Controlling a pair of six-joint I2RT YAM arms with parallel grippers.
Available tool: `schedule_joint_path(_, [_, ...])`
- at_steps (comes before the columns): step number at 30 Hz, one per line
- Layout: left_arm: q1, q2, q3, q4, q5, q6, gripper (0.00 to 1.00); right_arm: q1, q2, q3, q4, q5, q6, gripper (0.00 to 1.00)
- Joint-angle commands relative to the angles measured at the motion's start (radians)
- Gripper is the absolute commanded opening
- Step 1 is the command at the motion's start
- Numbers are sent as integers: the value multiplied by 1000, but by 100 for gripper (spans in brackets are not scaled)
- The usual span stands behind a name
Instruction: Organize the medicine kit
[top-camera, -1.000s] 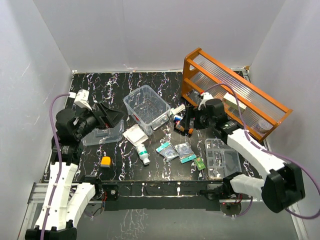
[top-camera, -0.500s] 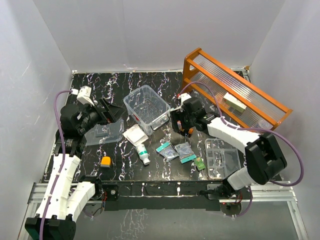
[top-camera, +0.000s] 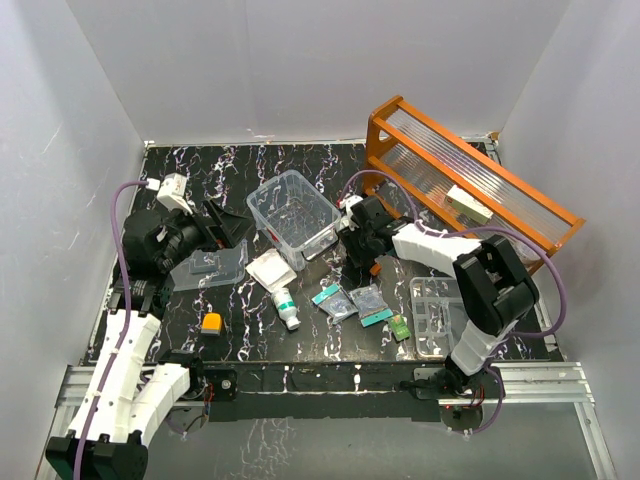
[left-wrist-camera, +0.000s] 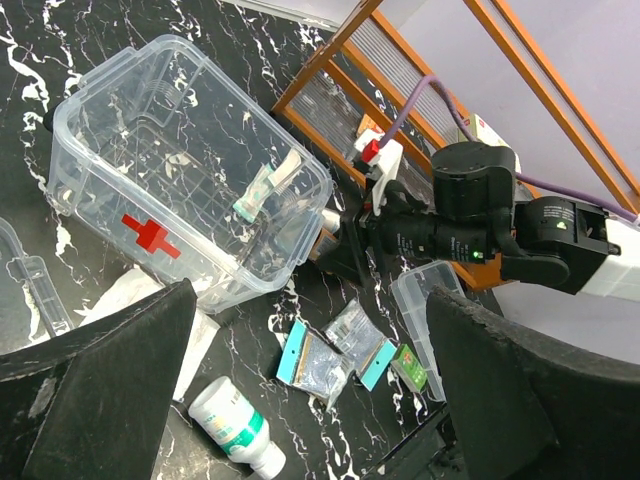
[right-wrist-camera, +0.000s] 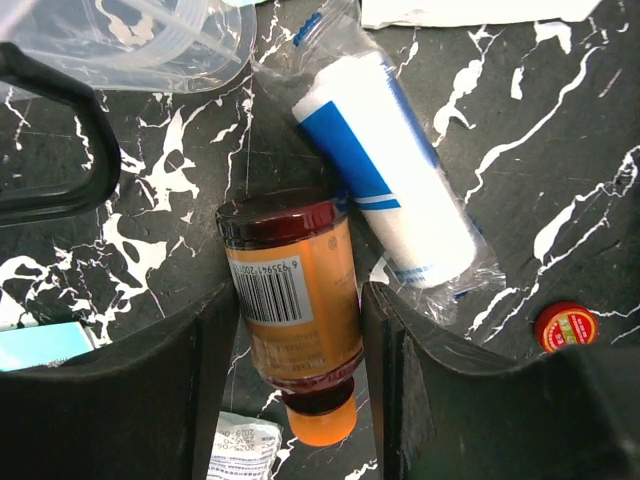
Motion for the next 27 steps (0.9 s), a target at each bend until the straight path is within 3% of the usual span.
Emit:
schedule_joint_path(1, [-10, -13, 21, 6, -8, 20, 99, 0, 27, 56, -18, -9, -47, 49])
schedule_joint_path(6, [-12, -23, 17, -13, -17, 26, 99, 0, 51, 65, -25, -39, -61, 53])
schedule_joint_path(10, [-12, -24, 19, -20, -12, 24, 99, 0, 49, 77, -35, -43, -55, 35])
schedule_joint_path(16, [-12, 2, 27, -20, 72, 17, 99, 0, -72, 61, -24, -71, -15, 33])
schedule_joint_path(22, [-13, 37, 4, 51, 281, 111, 99, 0, -215, 38, -83, -251, 96, 33])
schedule_joint_path(27, [-51, 54, -18, 159, 226, 212, 99, 0, -312, 17, -113, -464, 311, 33])
